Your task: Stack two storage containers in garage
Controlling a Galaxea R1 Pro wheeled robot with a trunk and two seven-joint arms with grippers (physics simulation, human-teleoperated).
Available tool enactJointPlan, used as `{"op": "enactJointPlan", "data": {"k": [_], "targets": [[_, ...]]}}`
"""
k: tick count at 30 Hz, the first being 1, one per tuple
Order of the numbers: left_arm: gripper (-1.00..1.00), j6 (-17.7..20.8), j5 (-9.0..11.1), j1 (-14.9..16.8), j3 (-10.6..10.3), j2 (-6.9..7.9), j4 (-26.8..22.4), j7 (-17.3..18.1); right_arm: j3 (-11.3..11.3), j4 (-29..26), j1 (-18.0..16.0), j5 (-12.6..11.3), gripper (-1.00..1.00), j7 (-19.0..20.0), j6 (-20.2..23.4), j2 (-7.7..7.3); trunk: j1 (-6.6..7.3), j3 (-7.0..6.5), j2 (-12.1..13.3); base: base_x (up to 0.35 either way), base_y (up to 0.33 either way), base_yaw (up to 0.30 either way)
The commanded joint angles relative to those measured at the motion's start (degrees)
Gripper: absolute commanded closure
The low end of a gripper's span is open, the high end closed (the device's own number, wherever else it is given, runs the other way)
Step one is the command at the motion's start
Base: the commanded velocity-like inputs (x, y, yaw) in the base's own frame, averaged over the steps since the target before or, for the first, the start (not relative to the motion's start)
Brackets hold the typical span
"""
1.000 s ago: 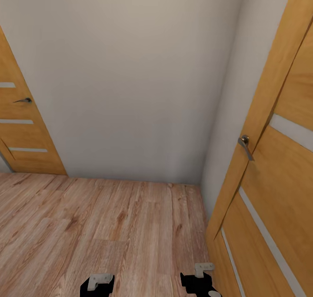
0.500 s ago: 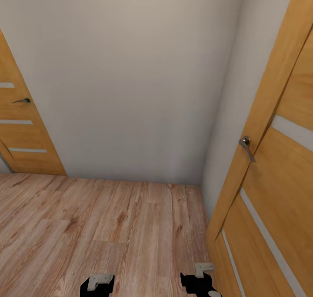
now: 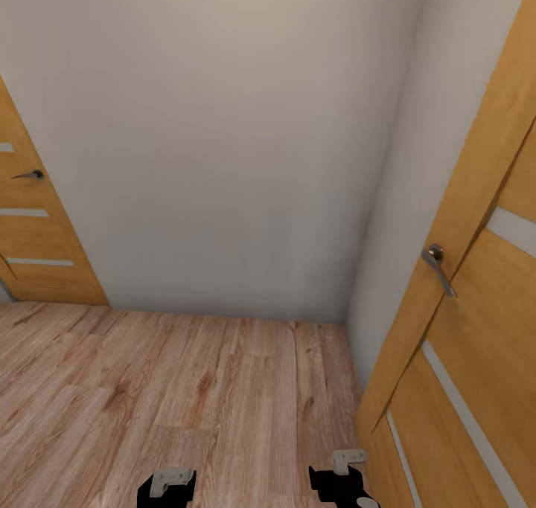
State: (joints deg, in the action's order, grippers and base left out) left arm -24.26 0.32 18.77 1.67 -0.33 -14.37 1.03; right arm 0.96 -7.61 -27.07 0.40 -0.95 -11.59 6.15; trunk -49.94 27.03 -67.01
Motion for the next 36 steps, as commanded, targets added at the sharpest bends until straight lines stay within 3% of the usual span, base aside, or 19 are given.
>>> {"op": "enactJointPlan", "data": {"k": [1, 36], "targets": [[-1.0, -0.18, 0.03, 0.04, 0.17, -0.02, 0.05, 0.11, 0.09, 0.06, -0.04, 0.04, -1.0, -0.1, -0.18, 0.0, 0.0, 0.05, -0.03, 0.021, 0.0, 0.0], [-1.0, -0.18, 0.03, 0.04, 0.13, -0.02, 0.05, 0.07, 0.09, 0.1, -0.05, 0.04, -1.0, -0.1, -0.18, 0.0, 0.0, 0.05, -0.03, 0.154, 0.0, 0.0]]}}
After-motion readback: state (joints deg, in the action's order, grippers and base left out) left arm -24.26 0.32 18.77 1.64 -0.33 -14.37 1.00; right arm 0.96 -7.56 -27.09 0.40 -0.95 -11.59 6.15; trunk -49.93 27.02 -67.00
